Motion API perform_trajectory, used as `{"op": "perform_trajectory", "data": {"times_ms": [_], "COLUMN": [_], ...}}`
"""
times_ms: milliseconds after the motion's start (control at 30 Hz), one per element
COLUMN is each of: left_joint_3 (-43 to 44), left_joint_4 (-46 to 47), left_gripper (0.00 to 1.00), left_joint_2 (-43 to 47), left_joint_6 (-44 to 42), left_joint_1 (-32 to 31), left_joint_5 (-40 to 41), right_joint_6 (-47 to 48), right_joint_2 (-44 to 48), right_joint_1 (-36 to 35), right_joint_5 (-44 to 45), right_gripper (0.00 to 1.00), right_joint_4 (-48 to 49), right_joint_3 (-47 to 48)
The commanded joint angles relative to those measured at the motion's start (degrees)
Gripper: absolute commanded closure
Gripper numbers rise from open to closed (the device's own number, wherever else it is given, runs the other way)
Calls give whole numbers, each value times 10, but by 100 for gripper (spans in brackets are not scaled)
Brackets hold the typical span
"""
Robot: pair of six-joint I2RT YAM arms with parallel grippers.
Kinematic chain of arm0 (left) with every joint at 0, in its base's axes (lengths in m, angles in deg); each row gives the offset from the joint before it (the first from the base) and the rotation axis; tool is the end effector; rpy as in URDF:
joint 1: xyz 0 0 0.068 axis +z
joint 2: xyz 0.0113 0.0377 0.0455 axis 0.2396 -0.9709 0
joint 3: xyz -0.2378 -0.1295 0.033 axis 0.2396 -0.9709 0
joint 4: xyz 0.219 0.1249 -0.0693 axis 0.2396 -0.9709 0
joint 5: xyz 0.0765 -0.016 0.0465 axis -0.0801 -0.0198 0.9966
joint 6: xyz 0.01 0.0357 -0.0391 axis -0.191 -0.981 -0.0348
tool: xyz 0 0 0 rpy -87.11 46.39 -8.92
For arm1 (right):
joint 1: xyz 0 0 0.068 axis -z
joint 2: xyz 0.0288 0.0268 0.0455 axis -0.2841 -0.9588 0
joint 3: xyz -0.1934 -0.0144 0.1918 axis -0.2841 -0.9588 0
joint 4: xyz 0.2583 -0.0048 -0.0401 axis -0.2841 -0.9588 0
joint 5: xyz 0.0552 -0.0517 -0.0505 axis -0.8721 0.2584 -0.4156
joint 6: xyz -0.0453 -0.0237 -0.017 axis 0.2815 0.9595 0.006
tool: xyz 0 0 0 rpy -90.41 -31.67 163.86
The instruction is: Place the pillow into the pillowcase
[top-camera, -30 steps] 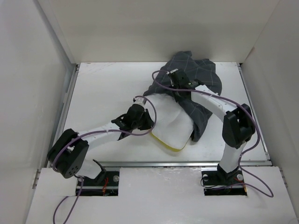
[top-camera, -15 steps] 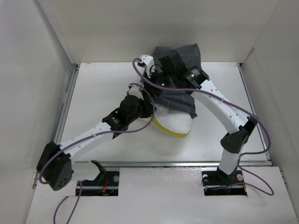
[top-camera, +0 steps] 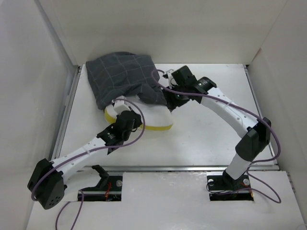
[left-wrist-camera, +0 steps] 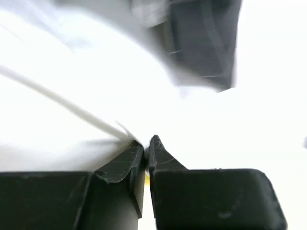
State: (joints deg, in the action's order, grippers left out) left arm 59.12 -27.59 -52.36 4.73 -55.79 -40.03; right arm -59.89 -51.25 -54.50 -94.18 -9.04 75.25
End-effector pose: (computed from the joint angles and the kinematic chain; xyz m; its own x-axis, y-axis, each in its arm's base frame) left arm 0.1867 -0.1473 0.2714 -0.3590 -0.5238 -0.7725 0.0747 0.8089 -0.5832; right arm 0.2895 0.2298 0.3552 -0.6485 -0.4258 -0.6310 -0.6134 0.7832 0.1019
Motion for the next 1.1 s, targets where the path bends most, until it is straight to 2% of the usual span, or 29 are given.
{"op": "perform_trajectory", "data": {"times_ms": [0,100,167,333,433,533,700,733,767,833,867,1000,1067], "left_joint_3": [-43,-68,-73,-73,-73,-68,-50,-42,-42,-26,-21,-7,0], "left_joint_4": [-24,-24,-40,-62,-92,-105,-105,-112,-112,-112,-112,-100,-93], "left_gripper": [100,100,100,100,100,100,100,100,100,100,100,100,100], "left_joint_2": [32,50,63,103,120,136,156,156,156,151,146,120,97], "left_joint_6": [49,77,92,97,102,110,110,110,103,96,96,88,108], "left_joint_1": [4,4,4,4,4,4,4,4,4,4,4,4,4], "left_joint_5": [49,35,30,43,58,64,88,93,99,116,122,163,192], "right_joint_6": [-11,25,59,103,112,142,154,154,148,123,114,87,48], "right_joint_2": [89,113,113,47,5,-53,-164,-173,-180,-185,-176,-112,-46], "right_joint_1": [-5,-29,-58,-94,-94,-94,-94,-94,-94,-94,-94,-94,-94], "right_joint_5": [134,140,112,125,167,162,167,161,161,166,171,138,117], "right_gripper": [39,37,34,29,27,26,27,31,44,83,100,100,100], "right_joint_4": [23,77,117,252,308,347,336,336,336,336,336,272,231], "right_joint_3": [-32,-79,-114,-135,-104,-70,5,12,18,26,26,12,-4]}}
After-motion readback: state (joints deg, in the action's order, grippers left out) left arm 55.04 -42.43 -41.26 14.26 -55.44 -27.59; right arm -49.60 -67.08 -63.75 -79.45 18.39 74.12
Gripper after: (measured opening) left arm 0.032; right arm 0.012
